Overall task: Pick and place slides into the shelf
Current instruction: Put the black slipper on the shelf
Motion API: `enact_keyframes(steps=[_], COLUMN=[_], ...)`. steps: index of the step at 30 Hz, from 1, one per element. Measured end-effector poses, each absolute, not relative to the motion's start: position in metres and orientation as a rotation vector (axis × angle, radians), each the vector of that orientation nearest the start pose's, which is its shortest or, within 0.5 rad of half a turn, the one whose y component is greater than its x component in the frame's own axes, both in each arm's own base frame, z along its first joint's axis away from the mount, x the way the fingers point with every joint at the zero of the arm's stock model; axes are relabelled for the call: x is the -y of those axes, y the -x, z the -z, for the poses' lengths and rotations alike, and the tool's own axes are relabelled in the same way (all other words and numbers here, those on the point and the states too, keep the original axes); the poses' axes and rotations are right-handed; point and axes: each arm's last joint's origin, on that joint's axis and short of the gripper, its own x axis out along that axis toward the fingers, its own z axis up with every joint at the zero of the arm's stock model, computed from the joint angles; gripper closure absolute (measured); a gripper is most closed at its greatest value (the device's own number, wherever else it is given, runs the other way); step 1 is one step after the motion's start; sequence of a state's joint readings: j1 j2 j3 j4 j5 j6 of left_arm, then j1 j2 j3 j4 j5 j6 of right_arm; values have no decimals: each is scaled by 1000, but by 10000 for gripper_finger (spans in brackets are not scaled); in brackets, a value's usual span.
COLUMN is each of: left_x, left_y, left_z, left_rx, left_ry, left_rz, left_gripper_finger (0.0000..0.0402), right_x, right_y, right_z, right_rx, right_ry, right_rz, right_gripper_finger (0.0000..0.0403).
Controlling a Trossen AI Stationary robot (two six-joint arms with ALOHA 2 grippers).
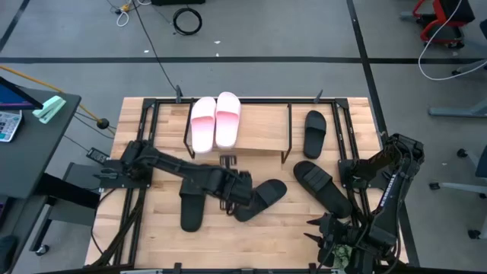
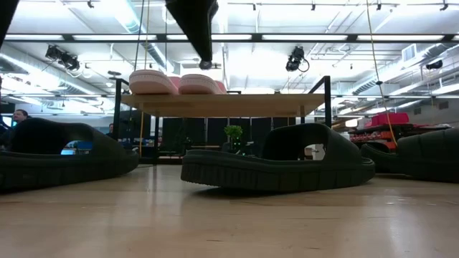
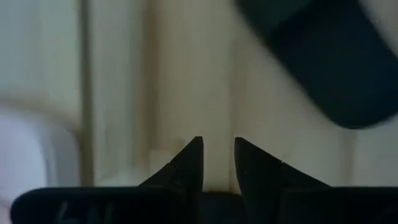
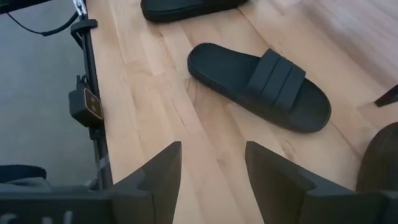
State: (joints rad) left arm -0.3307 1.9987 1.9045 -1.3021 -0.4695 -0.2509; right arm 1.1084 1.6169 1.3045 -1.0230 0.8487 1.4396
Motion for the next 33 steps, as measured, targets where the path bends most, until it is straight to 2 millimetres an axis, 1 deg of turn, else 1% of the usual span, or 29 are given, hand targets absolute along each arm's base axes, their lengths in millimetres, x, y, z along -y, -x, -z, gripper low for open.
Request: enact_keyframes(steps=[3, 7, 11, 16, 19, 21, 24, 28, 31, 33], left_x=[130, 142, 158, 185, 201, 210, 219, 225, 229, 234], left_y=[-377, -373, -364, -348, -339, -334, -328, -324, -326, -329], left_z=[-289, -289, -288, -288, -288, -288, -288, -287, -279, -266], left_rx=[-1221, -1208, -1230, -1225, -1207, -1193, -1177, -1158, -1156, -1156], left_ry=[-366, -392, -372, -311, -256, -215, -142, -45, 3, 1], left_rz=[-217, -183, -163, -164, -183, -199, -234, -291, -340, -348], left_gripper_finger=[317, 319, 308, 294, 289, 288, 288, 289, 287, 287], right_x=[-262, -259, -250, -239, -233, -230, -228, -226, -225, -225], right_y=[-155, -156, -156, -155, -153, -151, -152, -154, -156, -157], right_z=[-264, -258, -242, -219, -207, -202, -199, -199, -199, -200], right_rx=[-677, -719, -796, -896, -917, -925, -906, -868, -845, -808], right_ry=[-254, -186, -177, -152, -129, -113, -113, -105, -102, -103], right_rz=[308, 303, 337, 374, 391, 399, 417, 431, 440, 445], right_gripper_finger=[218, 218, 218, 218, 218, 218, 218, 218, 218, 218])
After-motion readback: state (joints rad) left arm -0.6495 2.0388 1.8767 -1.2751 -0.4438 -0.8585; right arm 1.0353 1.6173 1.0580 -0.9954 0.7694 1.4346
